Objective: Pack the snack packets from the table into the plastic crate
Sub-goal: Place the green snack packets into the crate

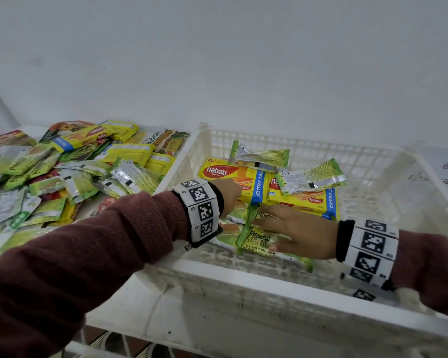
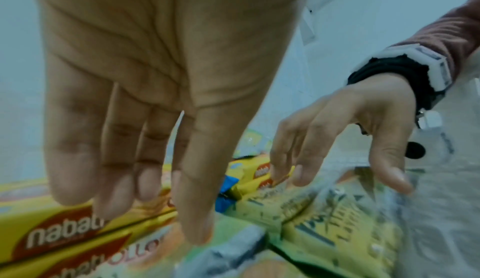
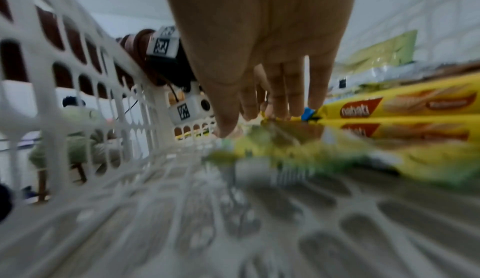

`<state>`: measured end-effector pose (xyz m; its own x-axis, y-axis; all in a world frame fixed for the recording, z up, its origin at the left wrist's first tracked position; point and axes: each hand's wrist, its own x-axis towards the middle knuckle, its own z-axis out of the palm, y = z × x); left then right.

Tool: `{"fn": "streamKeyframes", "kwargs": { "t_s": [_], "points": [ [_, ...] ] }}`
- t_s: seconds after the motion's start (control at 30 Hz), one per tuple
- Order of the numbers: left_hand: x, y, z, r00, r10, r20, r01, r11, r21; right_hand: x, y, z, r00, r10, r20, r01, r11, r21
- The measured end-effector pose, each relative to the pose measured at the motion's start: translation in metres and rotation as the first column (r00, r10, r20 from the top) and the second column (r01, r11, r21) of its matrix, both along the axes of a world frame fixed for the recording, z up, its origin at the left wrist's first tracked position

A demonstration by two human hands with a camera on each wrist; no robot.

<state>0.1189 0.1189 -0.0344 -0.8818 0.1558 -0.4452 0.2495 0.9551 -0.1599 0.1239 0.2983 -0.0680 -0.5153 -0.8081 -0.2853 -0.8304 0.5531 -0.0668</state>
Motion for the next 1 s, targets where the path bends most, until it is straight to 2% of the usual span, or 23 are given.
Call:
{"fn": "streamKeyframes", "kwargs": {
  "t_s": [0.1,0.23,0.43,0.57,0.7,0.77,0.87,0.93,1.0],
  "points": [
    [0.000,-0.006,-0.007,0.995,0.007,0.100,-0.004,0.999,-0.034,0.000,0.005,-0.002,0.999,-0.026,0.032,0.021,0.991,0.133],
    [0.003,-0.014,-0.026,0.997,-0.051,0.052,0.054,0.997,-0.063,-0.002,0.010,-0.012,0.989,-0.067,0.132,0.034,0.971,0.237],
    [0.005,-0.013,-0.050,1.000,-0.026,-0.010,0.025,0.995,-0.098,-0.012,0.015,-0.020,0.975,-0.059,0.215,0.015,0.980,0.201],
    [0.003,-0.012,-0.058,0.999,-0.027,-0.040,0.022,0.991,-0.133,-0.012,0.016,-0.023,0.976,-0.055,0.209,0.018,0.984,0.175],
    [0.001,-0.012,-0.052,1.000,0.004,0.010,-0.003,0.997,-0.074,-0.010,0.012,-0.017,0.976,-0.095,0.198,0.053,0.977,0.204],
    [-0.001,-0.010,-0.035,0.998,0.024,0.064,-0.022,0.999,-0.031,-0.012,0.011,-0.005,0.964,-0.122,0.236,0.088,0.985,0.150],
    [-0.017,-0.009,-0.007,0.995,0.050,0.084,-0.060,0.991,0.120,-0.022,0.014,0.021,0.945,-0.158,0.286,0.186,0.979,-0.076],
    [-0.027,-0.010,0.011,0.997,0.072,-0.021,-0.064,0.964,0.258,-0.035,0.020,0.038,0.959,-0.191,0.210,0.237,0.946,-0.222],
    [-0.034,-0.008,0.027,0.981,0.101,-0.166,-0.036,0.935,0.353,-0.050,0.027,0.050,0.964,-0.255,0.072,0.265,0.920,-0.288]
  ]
}}
